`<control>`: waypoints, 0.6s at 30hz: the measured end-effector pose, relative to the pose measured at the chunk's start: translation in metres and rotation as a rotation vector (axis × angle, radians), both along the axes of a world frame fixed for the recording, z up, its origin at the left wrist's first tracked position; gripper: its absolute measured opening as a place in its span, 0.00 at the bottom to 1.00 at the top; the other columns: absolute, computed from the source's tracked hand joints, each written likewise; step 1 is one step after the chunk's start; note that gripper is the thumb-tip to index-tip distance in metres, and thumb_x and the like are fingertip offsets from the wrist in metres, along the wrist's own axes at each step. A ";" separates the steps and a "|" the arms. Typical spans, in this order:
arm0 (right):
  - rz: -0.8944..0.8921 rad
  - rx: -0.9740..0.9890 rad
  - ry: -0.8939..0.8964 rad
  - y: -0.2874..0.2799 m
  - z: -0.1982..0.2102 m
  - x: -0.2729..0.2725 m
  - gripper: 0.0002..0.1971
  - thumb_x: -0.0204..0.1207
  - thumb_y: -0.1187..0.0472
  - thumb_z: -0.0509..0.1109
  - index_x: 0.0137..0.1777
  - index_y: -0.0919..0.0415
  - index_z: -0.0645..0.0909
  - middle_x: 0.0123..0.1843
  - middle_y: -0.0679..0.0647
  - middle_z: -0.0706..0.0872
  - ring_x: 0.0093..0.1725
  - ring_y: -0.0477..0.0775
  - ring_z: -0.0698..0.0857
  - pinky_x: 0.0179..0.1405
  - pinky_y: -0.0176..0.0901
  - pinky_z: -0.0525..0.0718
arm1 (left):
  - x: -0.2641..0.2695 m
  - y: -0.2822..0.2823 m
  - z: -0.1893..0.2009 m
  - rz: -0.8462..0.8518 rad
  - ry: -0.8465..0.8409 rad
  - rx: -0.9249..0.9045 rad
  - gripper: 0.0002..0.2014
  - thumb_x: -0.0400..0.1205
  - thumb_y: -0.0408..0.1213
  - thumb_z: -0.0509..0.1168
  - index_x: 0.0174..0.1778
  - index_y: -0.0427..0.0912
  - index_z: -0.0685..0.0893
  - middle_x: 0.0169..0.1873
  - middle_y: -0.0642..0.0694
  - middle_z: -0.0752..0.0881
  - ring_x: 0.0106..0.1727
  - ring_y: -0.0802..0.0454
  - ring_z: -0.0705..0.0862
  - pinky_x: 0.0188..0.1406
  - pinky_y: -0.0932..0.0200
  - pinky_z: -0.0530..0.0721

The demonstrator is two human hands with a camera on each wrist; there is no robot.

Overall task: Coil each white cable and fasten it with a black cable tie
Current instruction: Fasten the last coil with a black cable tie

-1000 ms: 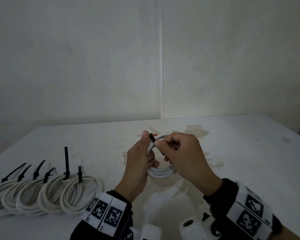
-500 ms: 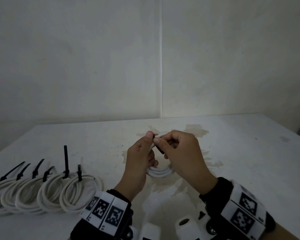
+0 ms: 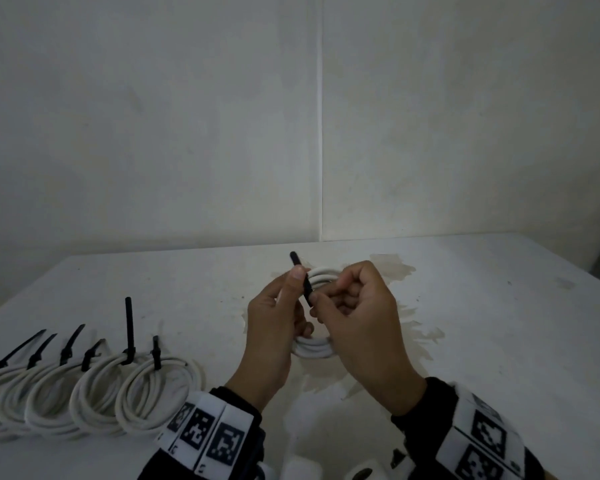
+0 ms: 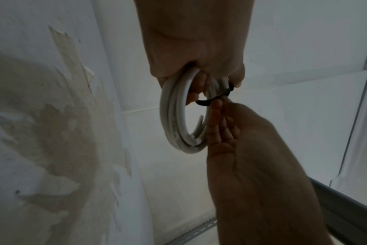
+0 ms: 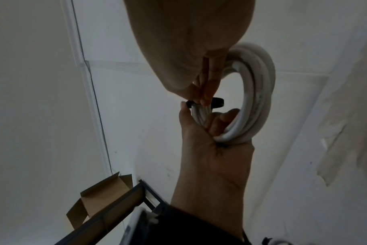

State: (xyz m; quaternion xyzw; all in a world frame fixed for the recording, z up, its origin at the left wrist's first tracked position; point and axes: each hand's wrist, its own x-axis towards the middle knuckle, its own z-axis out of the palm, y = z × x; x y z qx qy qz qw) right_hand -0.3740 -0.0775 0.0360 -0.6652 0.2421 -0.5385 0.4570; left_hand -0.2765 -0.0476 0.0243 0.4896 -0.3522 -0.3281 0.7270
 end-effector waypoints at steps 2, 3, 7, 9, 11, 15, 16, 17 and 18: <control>-0.034 0.043 -0.015 0.001 0.001 0.002 0.16 0.71 0.71 0.73 0.36 0.54 0.68 0.35 0.62 0.85 0.35 0.59 0.86 0.37 0.47 0.88 | 0.000 0.000 0.001 -0.016 -0.027 0.012 0.23 0.74 0.53 0.61 0.51 0.37 0.87 0.35 0.36 0.75 0.26 0.48 0.66 0.19 0.64 0.72; -0.038 0.038 0.004 0.001 0.003 0.003 0.16 0.71 0.70 0.73 0.35 0.53 0.69 0.34 0.62 0.85 0.34 0.58 0.87 0.38 0.48 0.88 | 0.001 0.001 0.001 -0.019 -0.028 0.017 0.22 0.75 0.53 0.61 0.50 0.37 0.87 0.33 0.37 0.74 0.25 0.49 0.67 0.19 0.64 0.72; -0.117 -0.275 0.255 0.001 0.012 -0.004 0.12 0.70 0.64 0.76 0.34 0.53 0.74 0.29 0.45 0.82 0.34 0.45 0.84 0.33 0.34 0.83 | 0.010 0.005 0.003 -0.018 -0.034 0.066 0.16 0.78 0.48 0.62 0.42 0.40 0.88 0.17 0.49 0.65 0.18 0.57 0.62 0.18 0.65 0.70; -0.146 -0.330 0.269 -0.007 0.020 -0.013 0.08 0.70 0.60 0.76 0.35 0.56 0.79 0.28 0.42 0.81 0.34 0.45 0.81 0.32 0.32 0.79 | 0.014 0.009 0.003 -0.039 -0.015 0.089 0.16 0.76 0.48 0.63 0.43 0.38 0.87 0.16 0.53 0.61 0.17 0.57 0.59 0.18 0.66 0.68; -0.080 -0.284 0.277 -0.020 0.028 -0.018 0.05 0.72 0.58 0.73 0.37 0.56 0.82 0.33 0.44 0.83 0.35 0.45 0.80 0.34 0.28 0.77 | 0.016 0.012 0.003 -0.067 -0.006 0.106 0.20 0.69 0.51 0.65 0.44 0.37 0.87 0.16 0.54 0.60 0.17 0.57 0.59 0.17 0.65 0.68; 0.165 -0.139 0.473 -0.036 0.032 -0.010 0.08 0.77 0.54 0.67 0.41 0.53 0.85 0.41 0.43 0.84 0.39 0.38 0.80 0.38 0.22 0.74 | 0.010 0.014 0.007 -0.153 -0.048 0.125 0.12 0.67 0.51 0.65 0.32 0.48 0.88 0.16 0.53 0.61 0.16 0.58 0.60 0.16 0.65 0.69; 0.197 -0.134 0.468 -0.035 0.032 -0.008 0.09 0.78 0.55 0.66 0.39 0.52 0.85 0.41 0.43 0.84 0.38 0.37 0.80 0.38 0.22 0.73 | 0.008 0.015 0.010 -0.174 -0.058 0.126 0.11 0.67 0.51 0.65 0.27 0.51 0.87 0.16 0.53 0.60 0.16 0.58 0.59 0.16 0.65 0.69; 0.216 -0.134 0.449 -0.035 0.033 -0.007 0.10 0.78 0.56 0.66 0.36 0.51 0.85 0.39 0.44 0.84 0.37 0.36 0.80 0.38 0.22 0.73 | 0.007 0.015 0.011 -0.187 -0.070 0.127 0.12 0.68 0.51 0.65 0.23 0.51 0.86 0.16 0.53 0.60 0.17 0.58 0.59 0.17 0.65 0.68; 0.229 -0.132 0.427 -0.034 0.033 -0.007 0.12 0.79 0.58 0.66 0.34 0.50 0.83 0.37 0.43 0.83 0.35 0.35 0.80 0.38 0.22 0.74 | 0.007 0.016 0.013 -0.191 -0.075 0.133 0.13 0.69 0.51 0.64 0.22 0.51 0.85 0.16 0.54 0.61 0.17 0.58 0.59 0.17 0.65 0.68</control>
